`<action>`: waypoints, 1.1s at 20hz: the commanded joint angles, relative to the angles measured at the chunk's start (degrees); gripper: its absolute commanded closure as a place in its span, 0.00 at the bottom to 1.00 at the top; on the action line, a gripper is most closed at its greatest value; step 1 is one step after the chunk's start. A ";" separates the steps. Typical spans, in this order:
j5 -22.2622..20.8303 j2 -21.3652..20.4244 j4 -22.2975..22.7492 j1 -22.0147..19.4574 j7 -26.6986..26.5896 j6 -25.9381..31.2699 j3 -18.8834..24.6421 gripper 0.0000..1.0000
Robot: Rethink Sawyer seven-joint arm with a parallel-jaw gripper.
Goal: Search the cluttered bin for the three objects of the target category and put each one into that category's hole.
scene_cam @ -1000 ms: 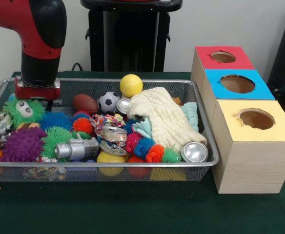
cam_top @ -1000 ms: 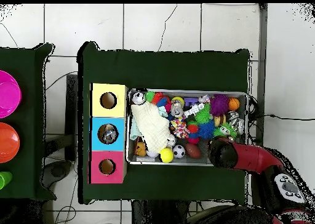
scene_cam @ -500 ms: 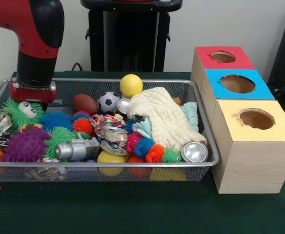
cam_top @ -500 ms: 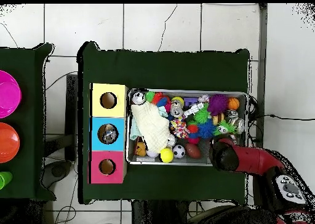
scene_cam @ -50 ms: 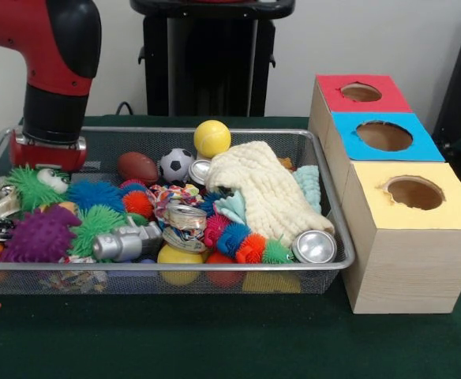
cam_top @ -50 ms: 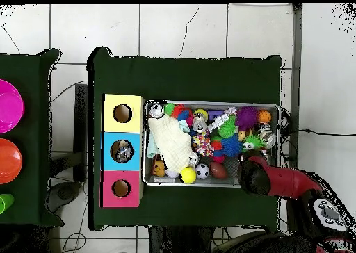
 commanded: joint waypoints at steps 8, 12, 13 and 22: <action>-3.47 4.39 3.63 -4.27 14.72 -25.63 13.58 1.00; -9.13 3.69 5.98 -9.68 17.66 -29.16 20.27 1.00; -10.28 3.74 6.21 -10.71 18.38 -29.76 21.56 1.00; -16.68 4.46 8.47 -16.33 19.03 -27.72 28.90 1.00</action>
